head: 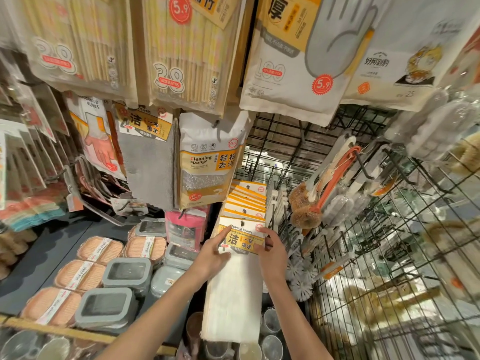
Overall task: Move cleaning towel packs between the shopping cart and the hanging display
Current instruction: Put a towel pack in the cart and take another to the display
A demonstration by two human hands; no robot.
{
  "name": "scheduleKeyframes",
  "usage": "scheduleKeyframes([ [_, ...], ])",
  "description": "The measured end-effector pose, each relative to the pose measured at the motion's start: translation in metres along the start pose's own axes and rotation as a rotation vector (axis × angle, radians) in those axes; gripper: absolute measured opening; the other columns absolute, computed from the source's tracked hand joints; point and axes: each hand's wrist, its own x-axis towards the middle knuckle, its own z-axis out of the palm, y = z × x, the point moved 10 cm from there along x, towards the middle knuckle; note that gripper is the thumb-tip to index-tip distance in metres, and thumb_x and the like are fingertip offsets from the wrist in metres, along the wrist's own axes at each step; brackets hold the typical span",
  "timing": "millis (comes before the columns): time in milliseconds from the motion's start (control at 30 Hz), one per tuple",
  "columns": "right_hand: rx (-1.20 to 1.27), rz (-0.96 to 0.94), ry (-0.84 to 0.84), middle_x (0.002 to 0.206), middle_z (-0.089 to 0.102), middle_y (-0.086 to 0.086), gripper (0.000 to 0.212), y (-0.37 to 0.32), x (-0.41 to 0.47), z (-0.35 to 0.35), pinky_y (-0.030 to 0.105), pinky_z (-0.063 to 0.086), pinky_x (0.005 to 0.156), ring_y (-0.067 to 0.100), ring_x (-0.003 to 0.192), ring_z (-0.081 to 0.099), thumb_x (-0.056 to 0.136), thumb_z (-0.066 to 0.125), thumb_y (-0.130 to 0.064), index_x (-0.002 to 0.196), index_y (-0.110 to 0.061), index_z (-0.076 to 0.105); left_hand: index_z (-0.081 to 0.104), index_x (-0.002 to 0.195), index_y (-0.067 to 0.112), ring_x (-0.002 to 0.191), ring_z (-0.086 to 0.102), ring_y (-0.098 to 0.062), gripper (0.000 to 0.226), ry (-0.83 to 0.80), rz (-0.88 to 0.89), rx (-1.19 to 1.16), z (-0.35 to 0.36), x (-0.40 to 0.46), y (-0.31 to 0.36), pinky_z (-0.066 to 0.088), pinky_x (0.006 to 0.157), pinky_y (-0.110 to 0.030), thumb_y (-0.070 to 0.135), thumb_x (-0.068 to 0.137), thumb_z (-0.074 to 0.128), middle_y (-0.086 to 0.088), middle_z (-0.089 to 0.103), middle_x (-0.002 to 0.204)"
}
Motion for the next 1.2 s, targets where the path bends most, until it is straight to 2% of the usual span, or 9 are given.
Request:
scheduleKeyframes([
  [133, -0.06, -0.007, 0.034, 0.11, 0.066, -0.005, 0.046, 0.004, 0.002, -0.001, 0.033, 0.054, 0.075, 0.016, 0.099, 0.063, 0.085, 0.057, 0.004, 0.101, -0.04, 0.057, 0.024, 0.147, 0.012, 0.047, 0.051, 0.002, 0.071, -0.055, -0.005, 0.028, 0.008, 0.01, -0.006, 0.033, 0.046, -0.009, -0.018, 0.086, 0.047, -0.025, 0.043, 0.141],
  [267, -0.091, -0.004, 0.054, 0.115, 0.061, -0.001, 0.047, 0.009, 0.008, 0.0, 0.029, 0.051, 0.074, 0.019, 0.104, 0.06, 0.085, 0.055, 0.005, 0.105, -0.038, 0.057, 0.02, 0.147, 0.007, 0.098, 0.054, -0.05, 0.074, -0.048, 0.005, 0.059, 0.011, 0.024, -0.018, 0.032, 0.046, -0.007, -0.021, 0.084, 0.046, -0.024, 0.043, 0.141],
  [367, -0.101, 0.001, 0.032, 0.12, 0.049, 0.005, 0.043, 0.008, 0.017, 0.005, 0.029, 0.047, 0.083, 0.017, 0.102, 0.055, 0.086, 0.054, 0.005, 0.117, -0.026, 0.059, 0.018, 0.147, 0.01, 0.092, 0.059, 0.0, 0.078, -0.078, -0.01, 0.01, 0.015, 0.036, -0.025, 0.04, 0.056, -0.01, -0.022, 0.083, 0.048, -0.01, 0.035, 0.148],
  [433, -0.121, 0.005, -0.008, 0.122, 0.044, 0.008, 0.044, 0.007, 0.023, 0.008, 0.019, 0.041, 0.08, 0.004, 0.09, 0.049, 0.088, 0.053, 0.005, 0.124, -0.019, 0.057, 0.016, 0.146, 0.019, 0.093, 0.055, 0.012, 0.084, -0.101, -0.019, -0.017, 0.017, 0.045, -0.033, 0.044, 0.065, -0.015, -0.022, 0.081, 0.051, -0.007, 0.032, 0.149],
  [567, -0.18, 0.032, -0.117, 0.124, 0.033, 0.005, 0.049, 0.011, 0.031, 0.02, 0.005, 0.036, 0.068, 0.003, 0.085, 0.045, 0.091, 0.049, 0.001, 0.135, -0.019, 0.045, 0.008, 0.141, 0.021, 0.13, 0.038, -0.018, 0.091, -0.067, 0.026, -0.019, 0.017, 0.061, -0.036, 0.045, 0.069, -0.01, -0.024, 0.077, 0.054, -0.014, 0.026, 0.151],
  [733, -0.181, 0.073, -0.178, 0.141, 0.029, 0.008, 0.06, 0.007, 0.039, 0.027, 0.016, 0.037, 0.087, 0.008, 0.107, 0.039, 0.088, 0.05, 0.005, 0.142, -0.019, 0.037, 0.01, 0.148, 0.011, 0.135, 0.023, -0.011, 0.087, -0.115, 0.022, 0.036, 0.021, 0.075, -0.039, 0.04, 0.078, -0.002, -0.024, 0.079, 0.051, -0.008, 0.012, 0.152],
  [933, -0.201, 0.095, -0.296, 0.149, 0.022, 0.006, 0.075, 0.004, 0.045, 0.034, 0.011, 0.03, 0.09, 0.018, 0.135, 0.03, 0.084, 0.052, 0.012, 0.147, -0.019, 0.027, 0.014, 0.148, 0.037, 0.145, 0.004, -0.024, 0.091, -0.138, -0.095, 0.069, 0.022, 0.084, -0.041, 0.036, 0.068, 0.005, -0.012, 0.083, 0.055, -0.011, -0.015, 0.157],
  [1067, -0.228, 0.094, -0.328, 0.151, 0.024, 0.006, 0.076, 0.003, 0.047, 0.035, 0.014, 0.03, 0.091, 0.019, 0.137, 0.029, 0.082, 0.057, 0.012, 0.147, -0.015, 0.028, 0.012, 0.147, 0.04, 0.144, -0.012, -0.021, 0.09, -0.151, -0.176, 0.053, 0.022, 0.072, -0.036, 0.02, 0.108, -0.027, -0.007, 0.085, 0.057, -0.009, -0.019, 0.156],
  [1200, -0.292, 0.06, -0.336, 0.15, 0.029, 0.007, 0.074, -0.006, 0.04, 0.031, 0.024, 0.03, 0.104, 0.02, 0.138, 0.03, 0.083, 0.063, 0.002, 0.145, -0.016, 0.03, 0.018, 0.149, 0.032, 0.146, -0.003, -0.018, 0.085, -0.118, -0.187, 0.057, 0.013, 0.054, -0.021, 0.018, 0.108, -0.029, -0.004, 0.084, 0.059, -0.007, -0.006, 0.159],
])
